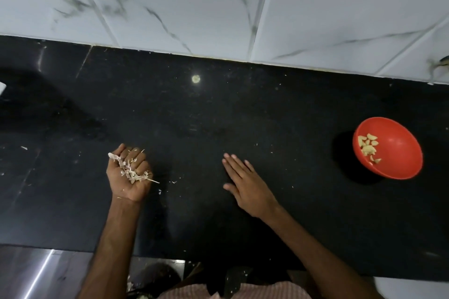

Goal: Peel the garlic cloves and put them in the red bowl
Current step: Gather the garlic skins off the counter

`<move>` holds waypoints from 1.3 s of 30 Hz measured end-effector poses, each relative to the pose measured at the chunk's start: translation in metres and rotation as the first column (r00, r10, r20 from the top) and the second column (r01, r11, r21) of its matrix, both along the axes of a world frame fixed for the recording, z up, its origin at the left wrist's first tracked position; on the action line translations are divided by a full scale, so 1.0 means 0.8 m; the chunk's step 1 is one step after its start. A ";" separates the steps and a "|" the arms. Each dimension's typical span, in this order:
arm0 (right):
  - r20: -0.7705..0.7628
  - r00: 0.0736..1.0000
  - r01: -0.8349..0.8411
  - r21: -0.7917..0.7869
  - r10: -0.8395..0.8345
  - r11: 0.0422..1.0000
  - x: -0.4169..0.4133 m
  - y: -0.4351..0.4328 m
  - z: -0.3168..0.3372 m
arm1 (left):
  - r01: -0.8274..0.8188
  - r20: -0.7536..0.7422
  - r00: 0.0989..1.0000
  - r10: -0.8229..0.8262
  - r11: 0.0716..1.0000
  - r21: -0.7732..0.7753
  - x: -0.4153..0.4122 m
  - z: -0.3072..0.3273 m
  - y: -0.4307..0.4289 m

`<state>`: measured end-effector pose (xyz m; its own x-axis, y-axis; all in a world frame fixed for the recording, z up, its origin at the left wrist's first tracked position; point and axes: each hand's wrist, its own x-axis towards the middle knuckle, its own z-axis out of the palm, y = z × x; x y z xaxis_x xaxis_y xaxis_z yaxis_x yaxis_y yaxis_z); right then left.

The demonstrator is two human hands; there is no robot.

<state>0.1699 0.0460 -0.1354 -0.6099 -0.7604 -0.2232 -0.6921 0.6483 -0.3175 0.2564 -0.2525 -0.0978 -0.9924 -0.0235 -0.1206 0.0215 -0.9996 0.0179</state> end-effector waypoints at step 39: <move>0.961 0.161 0.562 -0.277 0.225 0.779 0.352 -0.165 0.007 | -0.697 0.481 0.563 0.672 0.699 -0.161 0.319 -0.057 0.149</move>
